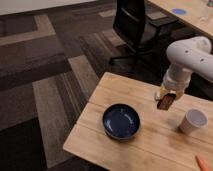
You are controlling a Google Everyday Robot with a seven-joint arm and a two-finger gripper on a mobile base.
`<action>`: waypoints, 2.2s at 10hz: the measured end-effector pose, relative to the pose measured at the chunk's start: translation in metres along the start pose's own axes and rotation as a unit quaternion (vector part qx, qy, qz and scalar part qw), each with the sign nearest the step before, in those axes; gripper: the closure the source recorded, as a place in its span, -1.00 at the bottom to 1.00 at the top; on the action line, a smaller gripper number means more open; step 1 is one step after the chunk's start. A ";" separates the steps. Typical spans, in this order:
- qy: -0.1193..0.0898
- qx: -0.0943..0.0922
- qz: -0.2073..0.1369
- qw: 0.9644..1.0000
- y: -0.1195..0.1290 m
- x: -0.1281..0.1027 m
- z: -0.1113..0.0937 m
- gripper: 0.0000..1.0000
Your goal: Place the eraser in the ceramic cup
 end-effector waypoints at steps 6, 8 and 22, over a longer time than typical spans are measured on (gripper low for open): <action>0.006 0.085 0.110 0.990 -0.091 0.039 -0.019 1.00; 0.020 0.093 0.126 0.987 -0.099 0.057 -0.010 1.00; 0.041 0.063 0.093 0.993 -0.073 0.059 0.024 -0.31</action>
